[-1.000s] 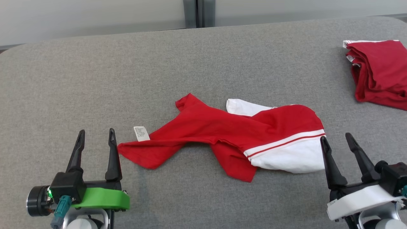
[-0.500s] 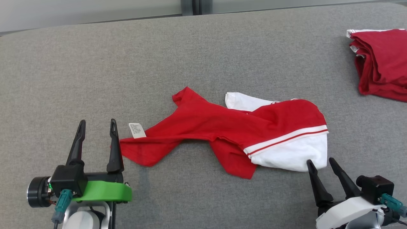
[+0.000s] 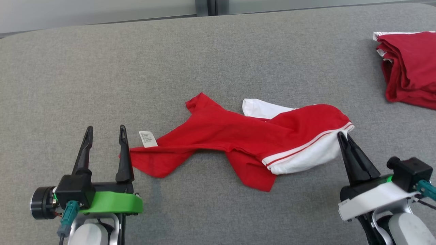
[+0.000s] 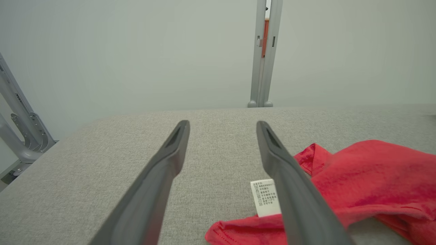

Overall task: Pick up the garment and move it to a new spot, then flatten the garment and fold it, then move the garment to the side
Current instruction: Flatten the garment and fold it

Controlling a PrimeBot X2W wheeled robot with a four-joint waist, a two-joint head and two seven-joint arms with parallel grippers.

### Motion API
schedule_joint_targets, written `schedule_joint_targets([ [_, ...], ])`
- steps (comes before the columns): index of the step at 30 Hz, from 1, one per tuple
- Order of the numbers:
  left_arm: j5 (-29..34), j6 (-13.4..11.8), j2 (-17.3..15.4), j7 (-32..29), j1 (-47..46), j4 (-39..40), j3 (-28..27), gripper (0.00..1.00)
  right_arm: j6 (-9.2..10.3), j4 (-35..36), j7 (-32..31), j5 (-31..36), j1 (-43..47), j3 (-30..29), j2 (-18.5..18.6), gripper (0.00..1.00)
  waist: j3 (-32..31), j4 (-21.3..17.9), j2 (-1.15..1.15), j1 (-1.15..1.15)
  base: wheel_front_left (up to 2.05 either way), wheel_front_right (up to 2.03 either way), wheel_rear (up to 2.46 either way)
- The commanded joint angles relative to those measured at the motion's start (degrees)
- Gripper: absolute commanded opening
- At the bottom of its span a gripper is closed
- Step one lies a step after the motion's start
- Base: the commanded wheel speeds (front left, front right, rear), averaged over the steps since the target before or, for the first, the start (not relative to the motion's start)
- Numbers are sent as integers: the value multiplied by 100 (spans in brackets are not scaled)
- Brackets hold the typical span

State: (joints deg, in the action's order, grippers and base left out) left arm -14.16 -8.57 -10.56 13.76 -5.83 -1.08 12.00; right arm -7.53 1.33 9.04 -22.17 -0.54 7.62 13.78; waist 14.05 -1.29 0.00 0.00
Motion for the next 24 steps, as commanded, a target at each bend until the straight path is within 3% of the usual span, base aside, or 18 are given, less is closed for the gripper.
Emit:
schedule_joint_targets([
  [1, -28, -7, -10, 32, -111, -19, 12, 100, 9, -3, -34, -48, -201, 48, 44, 0, 18, 21, 0, 0, 0, 0, 0],
  [16, 12, 58, 82, 83, -456, -182, 183, 100, 9, -1517, 68, -353, -1947, 726, -52, 0, 377, 278, 0, 0, 0, 0, 0],
  [17, 11, 60, 92, 88, -468, -194, 190, 100, 9, -1609, 112, -356, -1996, 760, -61, 45, 385, 284, 0, 0, 0, 0, 0],
  [18, 9, 62, 98, 94, -471, -206, 192, 100, 9, -1672, 150, -360, -2023, 796, -61, 100, 388, 286, 0, 0, 0, 0, 0],
  [24, -21, 22, 100, 106, -418, -266, 156, 100, 9, -1594, 496, -192, -1948, 906, 109, 100, 318, 226, 0, 0, 0, 0, 0],
])
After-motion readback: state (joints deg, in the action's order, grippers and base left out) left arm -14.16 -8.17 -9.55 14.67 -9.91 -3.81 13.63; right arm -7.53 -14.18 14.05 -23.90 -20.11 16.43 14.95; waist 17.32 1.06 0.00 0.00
